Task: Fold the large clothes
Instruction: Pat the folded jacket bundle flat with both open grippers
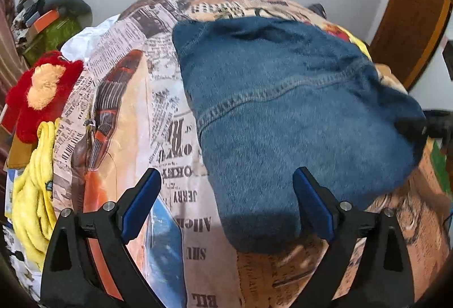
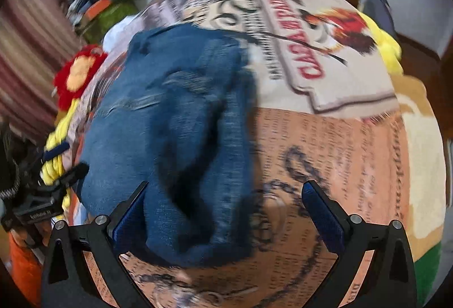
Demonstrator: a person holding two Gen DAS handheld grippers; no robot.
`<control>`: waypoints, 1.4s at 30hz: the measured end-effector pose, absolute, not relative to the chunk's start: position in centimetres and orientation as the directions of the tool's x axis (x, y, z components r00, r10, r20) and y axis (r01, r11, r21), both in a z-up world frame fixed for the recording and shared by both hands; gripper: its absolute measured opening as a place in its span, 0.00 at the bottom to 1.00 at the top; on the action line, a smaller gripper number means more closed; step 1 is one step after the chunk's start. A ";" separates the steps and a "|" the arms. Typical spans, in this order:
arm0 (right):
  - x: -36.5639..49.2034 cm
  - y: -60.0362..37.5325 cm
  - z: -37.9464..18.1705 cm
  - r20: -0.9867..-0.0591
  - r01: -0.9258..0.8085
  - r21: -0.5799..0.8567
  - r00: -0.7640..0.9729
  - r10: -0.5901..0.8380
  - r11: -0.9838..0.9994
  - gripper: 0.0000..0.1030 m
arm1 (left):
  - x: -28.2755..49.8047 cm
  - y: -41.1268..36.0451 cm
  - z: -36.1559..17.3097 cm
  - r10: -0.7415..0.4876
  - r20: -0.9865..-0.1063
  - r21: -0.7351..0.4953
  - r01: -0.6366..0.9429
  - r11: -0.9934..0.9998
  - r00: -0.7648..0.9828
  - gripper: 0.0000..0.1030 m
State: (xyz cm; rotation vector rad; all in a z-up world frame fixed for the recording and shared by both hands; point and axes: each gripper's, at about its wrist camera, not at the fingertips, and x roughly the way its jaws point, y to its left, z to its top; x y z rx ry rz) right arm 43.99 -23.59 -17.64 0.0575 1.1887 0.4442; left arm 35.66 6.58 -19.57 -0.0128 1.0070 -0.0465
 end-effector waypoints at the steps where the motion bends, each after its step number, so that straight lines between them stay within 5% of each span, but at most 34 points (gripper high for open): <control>1: 44.0 -24.3 -17.6 -0.880 -0.299 0.288 0.292 0.375 0.910 1.00 | 35.5 6.6 -19.7 -0.051 -0.846 -0.034 0.041 0.999 0.531 0.93; 5: 42.8 -26.6 -17.2 -0.871 -0.296 0.254 0.344 0.351 0.921 1.00 | 35.0 6.6 -20.2 -0.059 -0.851 -0.038 0.052 0.998 0.522 0.93; 9: 41.8 -28.1 -16.1 -0.881 -0.208 0.057 0.450 0.147 0.976 1.00 | 34.7 6.7 -20.3 -0.050 -0.845 -0.035 0.038 0.999 0.533 0.93; 17: 42.4 -25.4 -13.2 -0.849 -0.285 0.245 0.397 0.347 0.927 1.00 | 34.7 6.6 -20.4 -0.038 -0.839 -0.025 0.033 0.999 0.543 0.93; 27: 45.4 -17.6 -16.2 -0.884 -0.449 0.172 0.323 0.339 0.877 1.00 | 34.5 6.2 -20.2 -0.024 -0.832 0.005 0.051 0.999 0.554 0.93; 36: 50.1 -24.0 -16.3 -0.874 -0.320 0.241 0.338 0.348 0.916 0.99 | 34.6 5.8 -19.9 -0.004 -0.829 0.041 0.068 0.997 0.560 0.93; 39: 50.6 -26.1 -14.8 -0.865 -0.177 0.103 0.469 0.176 0.979 0.99 | 34.6 5.6 -19.3 0.011 -0.824 0.067 0.079 0.995 0.566 0.93; 42: 51.2 -27.3 -14.0 -0.860 -0.173 0.181 0.449 0.242 0.968 0.99 | 35.0 5.3 -18.2 0.056 -0.801 0.129 0.080 0.988 0.596 0.93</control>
